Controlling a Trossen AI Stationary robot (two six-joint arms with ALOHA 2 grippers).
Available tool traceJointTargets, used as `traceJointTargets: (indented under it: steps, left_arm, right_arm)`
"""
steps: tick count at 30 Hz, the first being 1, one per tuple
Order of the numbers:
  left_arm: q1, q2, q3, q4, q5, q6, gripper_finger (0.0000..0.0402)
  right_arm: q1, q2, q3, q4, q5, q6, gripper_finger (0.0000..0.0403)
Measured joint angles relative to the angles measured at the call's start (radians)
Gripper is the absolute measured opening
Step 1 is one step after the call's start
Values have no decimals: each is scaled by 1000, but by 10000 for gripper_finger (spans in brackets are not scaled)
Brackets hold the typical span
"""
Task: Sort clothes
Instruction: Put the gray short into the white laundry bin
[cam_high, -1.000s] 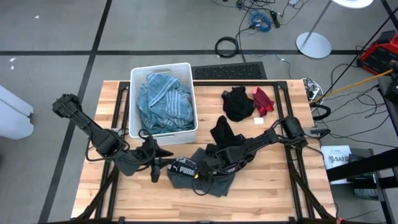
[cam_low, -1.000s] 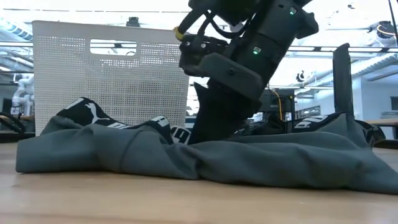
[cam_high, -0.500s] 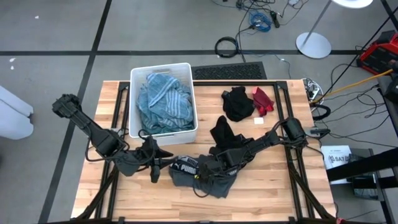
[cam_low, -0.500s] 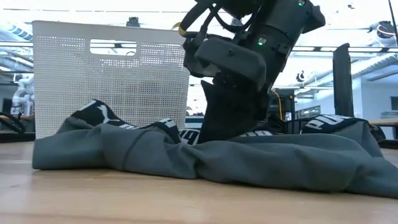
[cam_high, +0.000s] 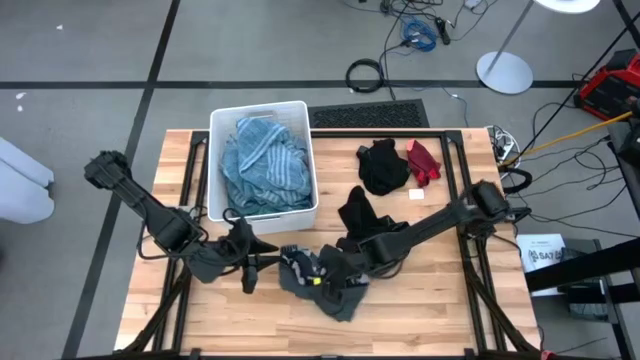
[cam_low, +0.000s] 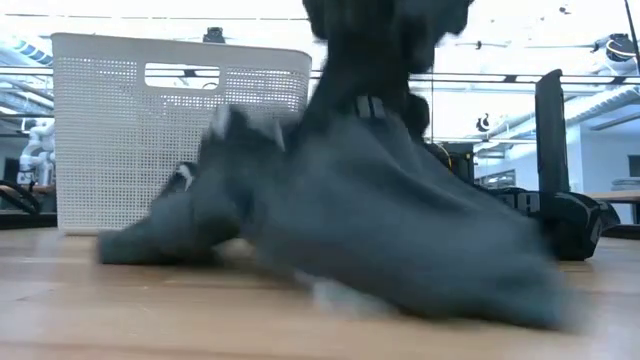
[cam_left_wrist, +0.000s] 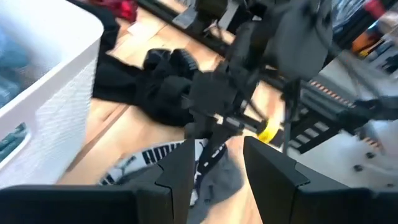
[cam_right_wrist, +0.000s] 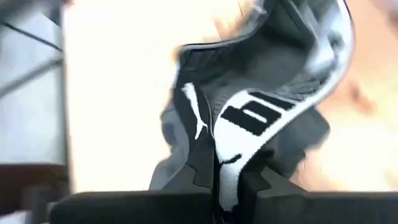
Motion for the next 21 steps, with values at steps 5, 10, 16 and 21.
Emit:
traceJointTargets:
  steps: [5,10,16,21]
  left_arm:
    - [0,-39,0,90,-12,56,145]
    - [3,-102,0,191,-87,154,145]
    - [37,-185,0,294,-227,279,145]
    - [81,-232,0,347,-364,323,145]
  right_arm:
    - [-4,-140,0,94,53,-73,5]
    - [-26,-275,1,183,96,-182,6]
    - [-96,-409,2,275,111,-370,7]
    - [-220,-467,2,322,93,-466,7]
